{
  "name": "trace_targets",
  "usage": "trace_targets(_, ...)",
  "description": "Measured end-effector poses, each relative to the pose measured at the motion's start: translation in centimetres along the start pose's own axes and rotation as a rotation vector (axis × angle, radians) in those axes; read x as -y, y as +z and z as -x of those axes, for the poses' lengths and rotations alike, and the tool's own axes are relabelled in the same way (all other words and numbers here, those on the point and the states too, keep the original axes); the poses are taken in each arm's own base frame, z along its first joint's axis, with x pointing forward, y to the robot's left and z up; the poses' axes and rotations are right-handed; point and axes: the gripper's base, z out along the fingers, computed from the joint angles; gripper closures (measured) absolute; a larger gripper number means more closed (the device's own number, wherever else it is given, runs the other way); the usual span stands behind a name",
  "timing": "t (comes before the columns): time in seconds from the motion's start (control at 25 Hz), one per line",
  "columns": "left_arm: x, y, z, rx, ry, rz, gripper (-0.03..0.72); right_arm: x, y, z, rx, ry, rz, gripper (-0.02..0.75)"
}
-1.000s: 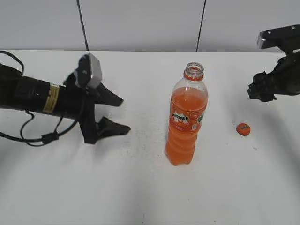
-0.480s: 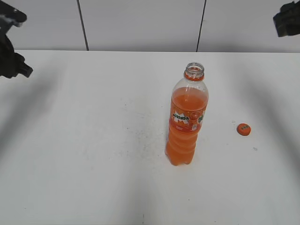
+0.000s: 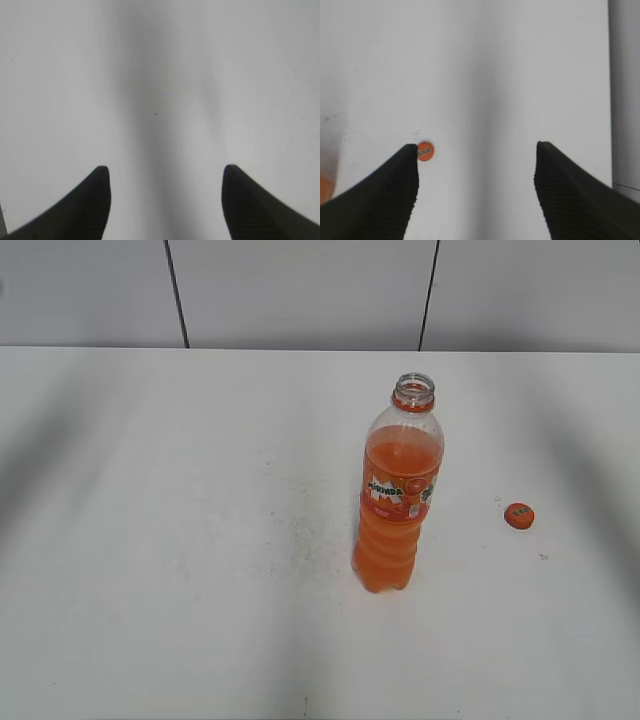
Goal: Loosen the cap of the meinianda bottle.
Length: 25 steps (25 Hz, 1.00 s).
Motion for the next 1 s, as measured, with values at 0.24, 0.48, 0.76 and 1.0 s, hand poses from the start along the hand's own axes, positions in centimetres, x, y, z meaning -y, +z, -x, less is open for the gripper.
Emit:
trace_targets(0.24, -0.1, -6.2, -4.3, 0.129, -0.018, 0.012, 0.256, -0.4, -3.5, -4.8, 0.007, -0.026, 0.025, 0.196)
trace_targets(0.48, 1.2, -8.6, -12.8, 0.209, -0.033, -0.013, 0.256, -1.4, -4.4, -15.3, 0.024, -0.032, 0.028, 0.196)
trace_targets(0.76, 3.0, -8.5, -22.0, 0.368, -0.058, -0.042, 0.254, -2.3, -3.3, -24.6, 0.024, -0.033, 0.030, 0.196)
trace_targets(1.0, 4.4, -6.3, -27.7, 0.441, -0.071, -0.058, 0.254, -2.6, -3.8, -29.1, 0.134, -0.028, 0.017, 0.196)
